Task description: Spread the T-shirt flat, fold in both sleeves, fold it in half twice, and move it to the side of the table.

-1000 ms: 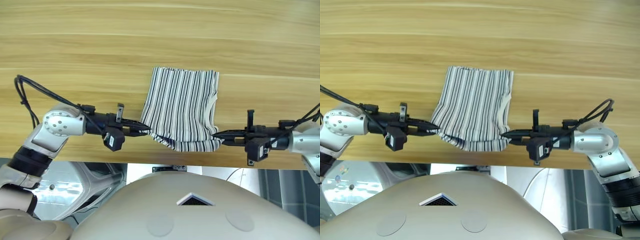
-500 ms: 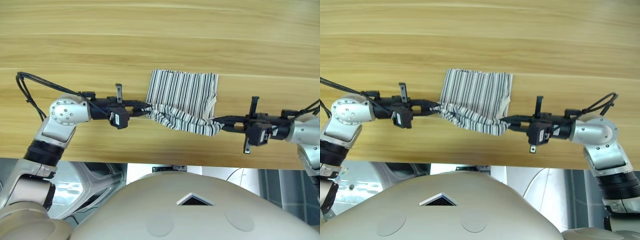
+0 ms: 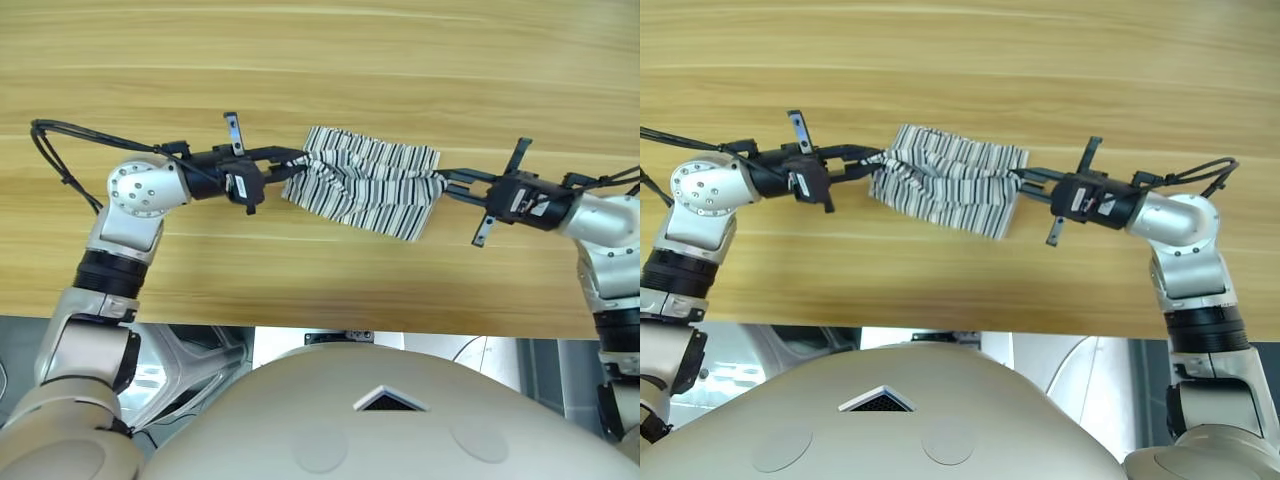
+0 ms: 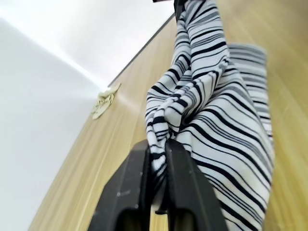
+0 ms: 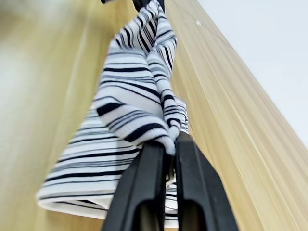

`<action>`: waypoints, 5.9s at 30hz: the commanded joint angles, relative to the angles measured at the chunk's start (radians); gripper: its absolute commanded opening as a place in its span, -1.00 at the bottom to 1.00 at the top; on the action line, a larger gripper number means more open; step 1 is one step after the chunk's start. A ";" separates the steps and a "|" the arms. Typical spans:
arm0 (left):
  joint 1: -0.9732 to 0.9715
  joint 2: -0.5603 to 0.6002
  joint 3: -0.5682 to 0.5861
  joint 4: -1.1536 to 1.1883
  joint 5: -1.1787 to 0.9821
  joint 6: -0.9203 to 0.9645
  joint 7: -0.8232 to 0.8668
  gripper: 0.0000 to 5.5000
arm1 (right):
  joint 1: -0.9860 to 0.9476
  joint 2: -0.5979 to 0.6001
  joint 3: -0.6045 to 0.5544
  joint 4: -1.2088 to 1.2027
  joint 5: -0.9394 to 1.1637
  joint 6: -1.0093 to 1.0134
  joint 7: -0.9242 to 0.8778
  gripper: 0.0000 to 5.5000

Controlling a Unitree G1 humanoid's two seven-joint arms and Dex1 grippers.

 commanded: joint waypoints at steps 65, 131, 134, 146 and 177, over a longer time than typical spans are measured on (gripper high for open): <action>-0.414 -0.305 -0.288 1.052 0.673 -0.056 0.946 0.85 | -0.370 0.436 -0.303 0.744 0.245 0.549 -0.086 0.96; -0.241 -0.419 0.316 0.748 -0.100 -0.224 -0.326 -1.00 | -0.266 0.405 0.170 0.415 -0.570 -0.003 -0.432 -0.99; -0.243 -0.415 0.296 0.751 -0.084 -0.234 -0.296 -1.00 | -0.252 0.386 0.229 0.355 -0.618 0.014 -0.394 -0.99; -0.256 -0.325 0.101 0.581 0.194 -0.364 -0.093 -1.00 | -0.209 0.199 0.290 0.148 -0.671 0.112 -0.213 -0.99; -0.226 -0.210 -0.087 0.417 0.315 -0.341 0.167 -1.00 | -0.289 0.222 0.292 0.073 -0.658 0.210 -0.238 -0.99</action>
